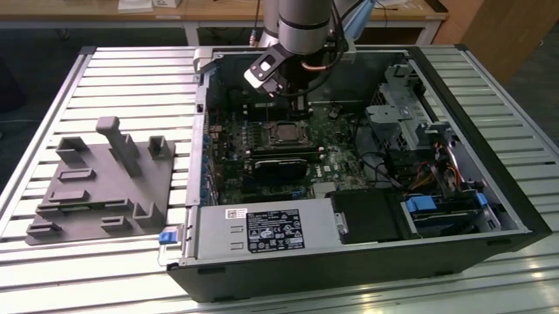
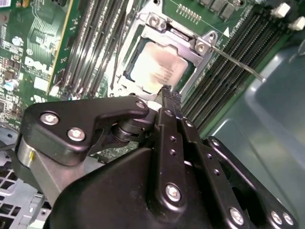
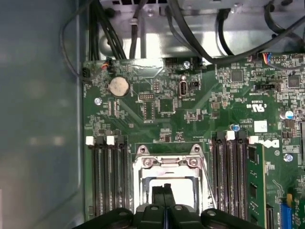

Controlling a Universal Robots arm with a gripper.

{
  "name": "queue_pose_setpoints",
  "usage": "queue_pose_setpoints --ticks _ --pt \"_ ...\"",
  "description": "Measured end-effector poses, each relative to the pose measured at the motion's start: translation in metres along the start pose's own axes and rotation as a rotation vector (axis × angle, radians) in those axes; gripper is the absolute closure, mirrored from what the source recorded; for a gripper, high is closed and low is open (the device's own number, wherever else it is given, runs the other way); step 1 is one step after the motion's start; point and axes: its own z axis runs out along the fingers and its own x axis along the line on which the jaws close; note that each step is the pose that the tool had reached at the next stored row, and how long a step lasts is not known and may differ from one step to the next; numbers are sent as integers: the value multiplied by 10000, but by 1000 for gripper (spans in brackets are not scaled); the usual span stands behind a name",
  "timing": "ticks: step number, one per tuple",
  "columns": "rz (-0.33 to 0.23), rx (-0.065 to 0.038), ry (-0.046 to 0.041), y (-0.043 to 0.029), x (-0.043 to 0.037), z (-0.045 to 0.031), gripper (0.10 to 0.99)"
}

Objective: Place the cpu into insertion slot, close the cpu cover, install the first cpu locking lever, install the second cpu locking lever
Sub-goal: 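Close the cpu cover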

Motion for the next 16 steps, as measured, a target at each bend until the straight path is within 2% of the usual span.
queue_pose_setpoints --ticks 5,11,16 --pt "2 0 9 -36 -42 32 980" --pt "-22 2 27 -60 -55 78 980" --pt "-773 42 45 -61 -55 87 980"
